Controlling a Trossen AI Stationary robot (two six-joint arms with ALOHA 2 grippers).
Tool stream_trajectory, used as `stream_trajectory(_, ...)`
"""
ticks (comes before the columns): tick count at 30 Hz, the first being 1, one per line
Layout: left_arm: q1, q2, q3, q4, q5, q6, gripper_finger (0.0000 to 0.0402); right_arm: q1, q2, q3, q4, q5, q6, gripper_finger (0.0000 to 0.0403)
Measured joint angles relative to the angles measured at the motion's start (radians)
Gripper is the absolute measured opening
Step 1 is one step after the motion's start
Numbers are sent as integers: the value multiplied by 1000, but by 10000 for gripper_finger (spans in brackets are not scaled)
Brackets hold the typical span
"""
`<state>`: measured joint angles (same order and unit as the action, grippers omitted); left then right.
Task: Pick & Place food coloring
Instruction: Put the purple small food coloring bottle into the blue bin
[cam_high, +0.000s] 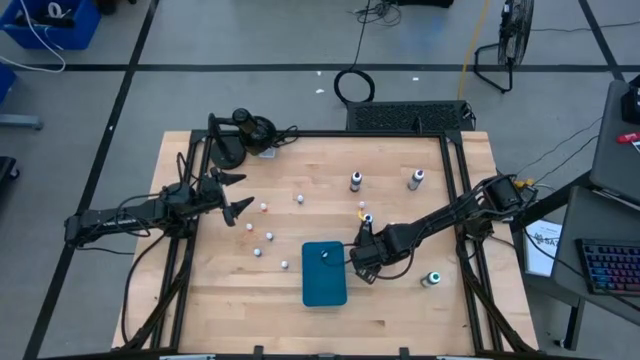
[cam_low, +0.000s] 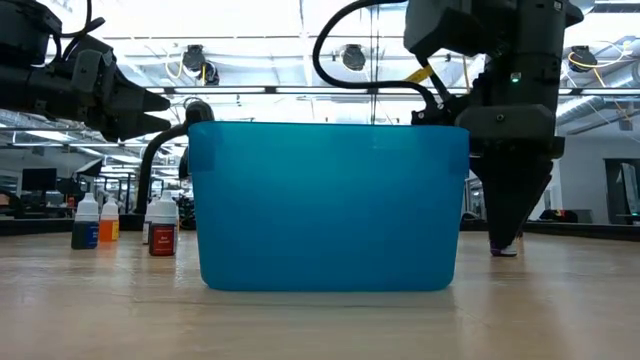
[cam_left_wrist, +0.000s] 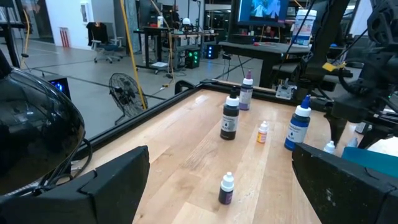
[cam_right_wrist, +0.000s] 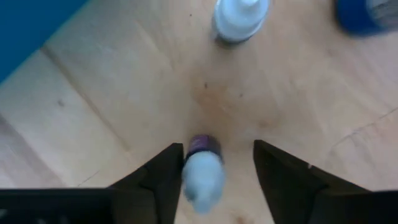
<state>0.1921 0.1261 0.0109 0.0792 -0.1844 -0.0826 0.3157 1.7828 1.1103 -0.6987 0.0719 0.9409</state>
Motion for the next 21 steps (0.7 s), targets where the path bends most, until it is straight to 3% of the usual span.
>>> stream_trajectory(7, 0, 0, 0, 0, 0, 0, 390, 1, 0, 0, 47, -25, -90, 50)
stream_trajectory(14, 0, 0, 0, 0, 0, 0, 390, 16, -21, 21, 156, -3, -176, 51)
stream_trajectory(21, 0, 0, 0, 0, 0, 0, 390, 82, -31, 250, 10, 160, -251, 50)
